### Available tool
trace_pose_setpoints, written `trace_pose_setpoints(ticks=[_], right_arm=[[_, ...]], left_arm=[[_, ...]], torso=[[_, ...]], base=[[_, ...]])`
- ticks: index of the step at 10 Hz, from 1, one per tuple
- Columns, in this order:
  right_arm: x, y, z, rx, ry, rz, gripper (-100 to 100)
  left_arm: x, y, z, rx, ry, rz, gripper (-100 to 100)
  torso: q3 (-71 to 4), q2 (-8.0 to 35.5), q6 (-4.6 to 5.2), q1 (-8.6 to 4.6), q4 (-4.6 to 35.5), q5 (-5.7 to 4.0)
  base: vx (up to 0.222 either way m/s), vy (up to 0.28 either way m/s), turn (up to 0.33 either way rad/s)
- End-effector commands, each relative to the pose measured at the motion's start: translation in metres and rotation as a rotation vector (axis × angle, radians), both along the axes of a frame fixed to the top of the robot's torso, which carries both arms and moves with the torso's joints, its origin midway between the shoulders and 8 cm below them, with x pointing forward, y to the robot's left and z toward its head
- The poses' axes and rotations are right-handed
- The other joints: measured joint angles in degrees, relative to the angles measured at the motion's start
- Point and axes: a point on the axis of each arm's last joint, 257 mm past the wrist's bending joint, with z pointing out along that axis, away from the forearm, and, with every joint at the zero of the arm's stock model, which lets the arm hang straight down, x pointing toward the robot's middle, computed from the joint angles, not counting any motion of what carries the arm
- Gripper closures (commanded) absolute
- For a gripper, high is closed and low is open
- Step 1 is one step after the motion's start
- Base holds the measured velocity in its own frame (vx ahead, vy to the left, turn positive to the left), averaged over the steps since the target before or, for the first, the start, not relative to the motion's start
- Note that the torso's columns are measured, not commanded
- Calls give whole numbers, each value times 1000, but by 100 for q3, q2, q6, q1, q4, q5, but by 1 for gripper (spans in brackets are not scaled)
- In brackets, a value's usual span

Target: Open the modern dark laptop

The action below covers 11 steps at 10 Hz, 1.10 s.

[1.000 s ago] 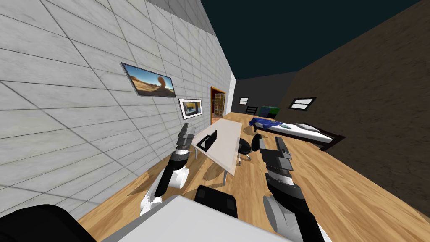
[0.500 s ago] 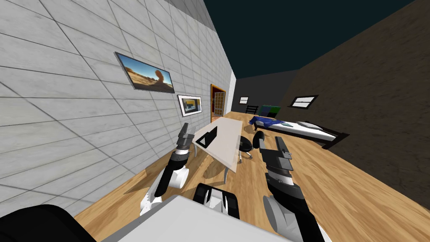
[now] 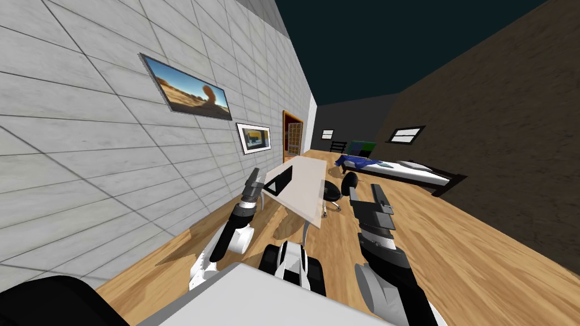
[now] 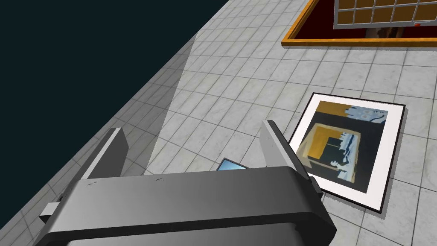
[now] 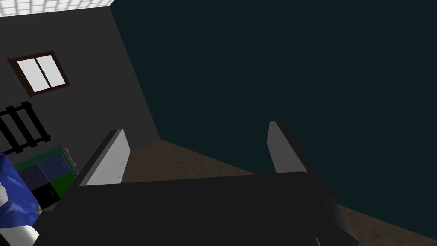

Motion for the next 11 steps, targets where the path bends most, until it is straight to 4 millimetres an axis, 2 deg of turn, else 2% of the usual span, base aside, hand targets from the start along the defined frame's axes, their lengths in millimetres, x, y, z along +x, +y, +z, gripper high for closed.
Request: trace_pose_setpoints(ticks=[1,2,7,9,11], right_arm=[[0,0,0,0,0,0,0],[0,0,0,0,0,0,0],[0,0,0,0,0,0,0],[0,0,0,0,0,0,0],[0,0,0,0,0,0,0]], left_arm=[[19,-4,-28,41,80,-1,-100],[23,-5,-35,50,100,0,-100],[58,-9,-103,123,277,14,-100],[63,-9,-115,139,307,16,-100],[72,-9,-142,180,372,20,-100]], torso=[[-3,9,-1,-2,6,-1],[-3,10,0,-3,8,-1],[0,16,0,-6,10,-2],[0,15,-1,-11,9,-4],[1,17,0,-12,10,-4]], base=[[36,52,-68],[39,47,-90],[39,52,-95],[29,40,-52],[19,35,-82]])
